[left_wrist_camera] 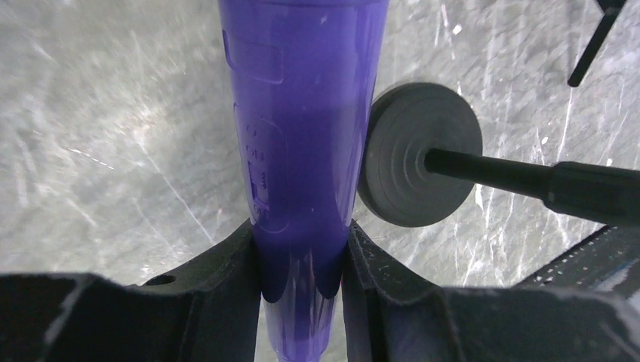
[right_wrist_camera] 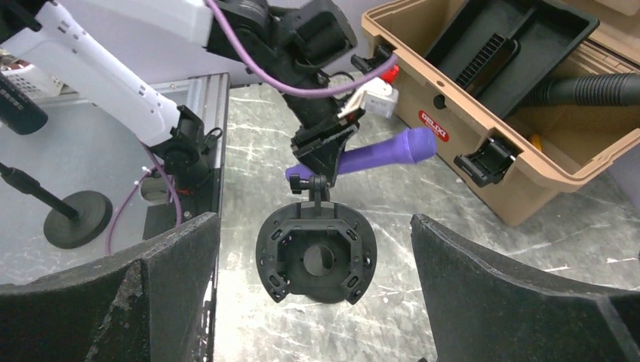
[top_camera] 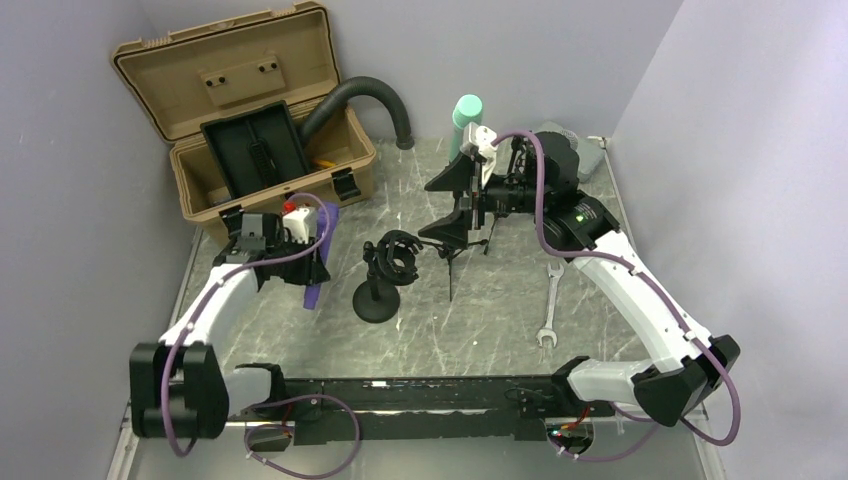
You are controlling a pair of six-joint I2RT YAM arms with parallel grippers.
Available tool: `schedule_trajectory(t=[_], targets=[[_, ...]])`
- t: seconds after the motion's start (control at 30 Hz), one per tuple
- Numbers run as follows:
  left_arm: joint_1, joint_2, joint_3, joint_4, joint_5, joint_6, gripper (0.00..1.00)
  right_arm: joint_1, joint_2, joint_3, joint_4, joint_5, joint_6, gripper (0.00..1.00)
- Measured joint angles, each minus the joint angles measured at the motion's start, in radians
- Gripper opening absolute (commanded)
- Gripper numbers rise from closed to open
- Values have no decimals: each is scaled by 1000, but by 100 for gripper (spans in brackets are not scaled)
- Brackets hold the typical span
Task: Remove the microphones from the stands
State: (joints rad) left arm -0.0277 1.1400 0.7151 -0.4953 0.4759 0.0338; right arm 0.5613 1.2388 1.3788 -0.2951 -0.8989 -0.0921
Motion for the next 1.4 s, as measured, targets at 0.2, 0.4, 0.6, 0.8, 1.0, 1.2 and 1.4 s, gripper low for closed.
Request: schedule_trajectory(t=[0.2, 0.4, 0.6, 0.8, 1.0, 1.2, 1.4], targets=[[1, 188, 3, -10, 21, -56, 6, 0, 5, 0, 15, 0, 10, 100], [3, 274, 0, -1, 46, -103, 15, -2, 6, -1, 17, 1, 9, 100], [3, 309, -30, 23, 60, -142, 27, -4, 31, -1, 15, 2, 4, 100], [7, 323, -37, 46, 85, -175, 31, -5, 48, -1, 5, 8, -12, 100], [10, 348, -33, 62, 117, -207, 40, -5, 48, -1, 3, 10, -28, 100], [9, 344, -33, 63, 110, -222, 40, -5, 50, -1, -5, 13, -39, 100], [4, 304, -49, 64, 44, -231, 49, -5, 58, -1, -11, 13, -41, 100]])
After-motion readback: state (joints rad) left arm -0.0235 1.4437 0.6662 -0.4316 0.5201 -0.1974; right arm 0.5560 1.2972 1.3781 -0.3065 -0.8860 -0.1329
